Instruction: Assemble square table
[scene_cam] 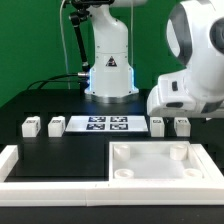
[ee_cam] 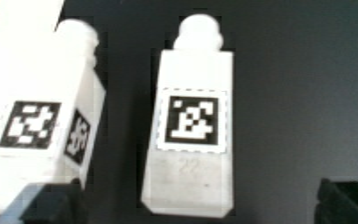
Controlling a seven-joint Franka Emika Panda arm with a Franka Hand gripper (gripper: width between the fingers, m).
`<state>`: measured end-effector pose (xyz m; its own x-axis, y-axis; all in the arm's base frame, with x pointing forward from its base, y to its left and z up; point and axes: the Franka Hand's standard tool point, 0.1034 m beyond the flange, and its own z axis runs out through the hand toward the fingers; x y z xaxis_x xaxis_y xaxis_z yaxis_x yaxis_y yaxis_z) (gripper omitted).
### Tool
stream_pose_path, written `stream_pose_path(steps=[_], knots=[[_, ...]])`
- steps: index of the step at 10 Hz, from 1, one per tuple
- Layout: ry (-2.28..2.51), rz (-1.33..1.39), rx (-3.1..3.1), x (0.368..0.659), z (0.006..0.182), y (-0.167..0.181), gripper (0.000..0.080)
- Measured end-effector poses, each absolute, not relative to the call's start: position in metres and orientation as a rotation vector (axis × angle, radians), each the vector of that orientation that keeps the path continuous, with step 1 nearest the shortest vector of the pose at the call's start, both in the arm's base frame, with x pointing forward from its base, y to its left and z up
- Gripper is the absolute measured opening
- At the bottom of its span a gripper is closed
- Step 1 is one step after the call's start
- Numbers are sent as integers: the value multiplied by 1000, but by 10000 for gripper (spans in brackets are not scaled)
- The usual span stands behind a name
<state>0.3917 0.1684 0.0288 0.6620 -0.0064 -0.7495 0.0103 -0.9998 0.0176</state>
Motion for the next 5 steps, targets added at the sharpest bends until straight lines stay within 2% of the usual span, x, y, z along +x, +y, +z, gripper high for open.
stream_pose_path(steps=[2,5], knots=[[15,-1461,2745,388,26,166,649],[0,-1457,2747,385,19,164,649]])
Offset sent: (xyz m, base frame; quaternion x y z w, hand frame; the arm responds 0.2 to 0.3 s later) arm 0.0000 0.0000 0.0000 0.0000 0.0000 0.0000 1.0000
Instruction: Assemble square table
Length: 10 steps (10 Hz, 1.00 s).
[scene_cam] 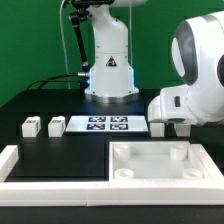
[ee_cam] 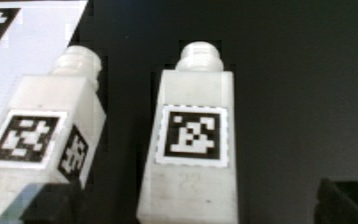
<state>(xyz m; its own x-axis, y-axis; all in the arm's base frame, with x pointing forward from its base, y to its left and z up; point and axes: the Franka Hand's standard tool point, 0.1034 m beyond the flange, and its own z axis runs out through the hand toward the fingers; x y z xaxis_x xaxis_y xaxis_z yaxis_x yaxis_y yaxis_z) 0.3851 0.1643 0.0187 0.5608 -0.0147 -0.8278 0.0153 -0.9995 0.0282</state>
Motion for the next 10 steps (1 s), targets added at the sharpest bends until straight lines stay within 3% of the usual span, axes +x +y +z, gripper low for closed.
stream_pose_path(steps=[5,7,10], knots=[[3,-1477,2721,373,9,169,649],[3,-1477,2721,373,9,169,358],[3,-1477,2721,373,9,170,290]])
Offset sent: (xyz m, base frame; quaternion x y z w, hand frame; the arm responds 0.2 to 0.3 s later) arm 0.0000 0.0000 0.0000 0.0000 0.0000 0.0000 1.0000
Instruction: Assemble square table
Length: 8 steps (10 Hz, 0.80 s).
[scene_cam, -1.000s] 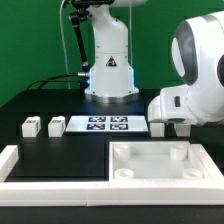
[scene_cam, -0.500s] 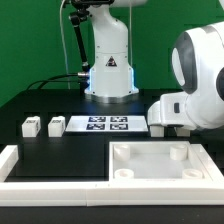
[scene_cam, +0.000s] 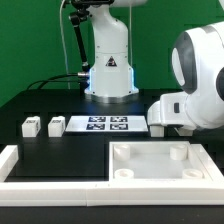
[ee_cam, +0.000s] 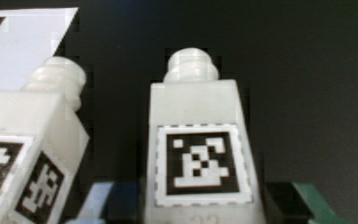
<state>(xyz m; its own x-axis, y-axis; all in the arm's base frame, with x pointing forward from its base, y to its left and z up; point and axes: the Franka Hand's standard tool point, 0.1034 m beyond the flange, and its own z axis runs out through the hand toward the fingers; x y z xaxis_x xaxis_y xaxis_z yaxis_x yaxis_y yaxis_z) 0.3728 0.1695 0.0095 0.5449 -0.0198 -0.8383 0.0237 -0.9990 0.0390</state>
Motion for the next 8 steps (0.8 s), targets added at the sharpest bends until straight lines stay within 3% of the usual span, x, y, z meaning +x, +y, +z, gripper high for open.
stream_pose_path(steps=[4,8], knots=[[10,-1486,2718,374,13,169,290],[72,-1383,2822,411,92,146,291]])
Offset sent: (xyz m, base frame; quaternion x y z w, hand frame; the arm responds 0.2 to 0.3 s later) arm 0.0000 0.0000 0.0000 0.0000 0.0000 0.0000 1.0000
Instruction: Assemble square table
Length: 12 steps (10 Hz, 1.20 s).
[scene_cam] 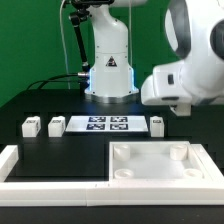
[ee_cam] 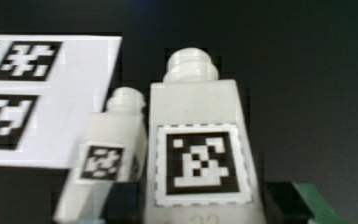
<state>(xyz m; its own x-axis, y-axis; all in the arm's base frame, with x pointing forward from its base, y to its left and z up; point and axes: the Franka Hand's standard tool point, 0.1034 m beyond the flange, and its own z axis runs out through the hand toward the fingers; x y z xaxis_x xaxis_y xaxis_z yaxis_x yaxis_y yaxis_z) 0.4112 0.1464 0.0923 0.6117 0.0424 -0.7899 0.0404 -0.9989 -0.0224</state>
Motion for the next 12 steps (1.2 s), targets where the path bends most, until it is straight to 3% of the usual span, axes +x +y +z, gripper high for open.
stream_pose_path(steps=[2,5,6,7,9,12], knots=[[-84,1332,-2834,412,104,141,291],[-67,999,-2949,427,100,145,291],[-80,941,-2950,439,103,141,291],[-95,790,-2964,477,113,134,291],[-128,592,-3007,520,140,127,291],[-119,267,-3047,520,134,128,291]])
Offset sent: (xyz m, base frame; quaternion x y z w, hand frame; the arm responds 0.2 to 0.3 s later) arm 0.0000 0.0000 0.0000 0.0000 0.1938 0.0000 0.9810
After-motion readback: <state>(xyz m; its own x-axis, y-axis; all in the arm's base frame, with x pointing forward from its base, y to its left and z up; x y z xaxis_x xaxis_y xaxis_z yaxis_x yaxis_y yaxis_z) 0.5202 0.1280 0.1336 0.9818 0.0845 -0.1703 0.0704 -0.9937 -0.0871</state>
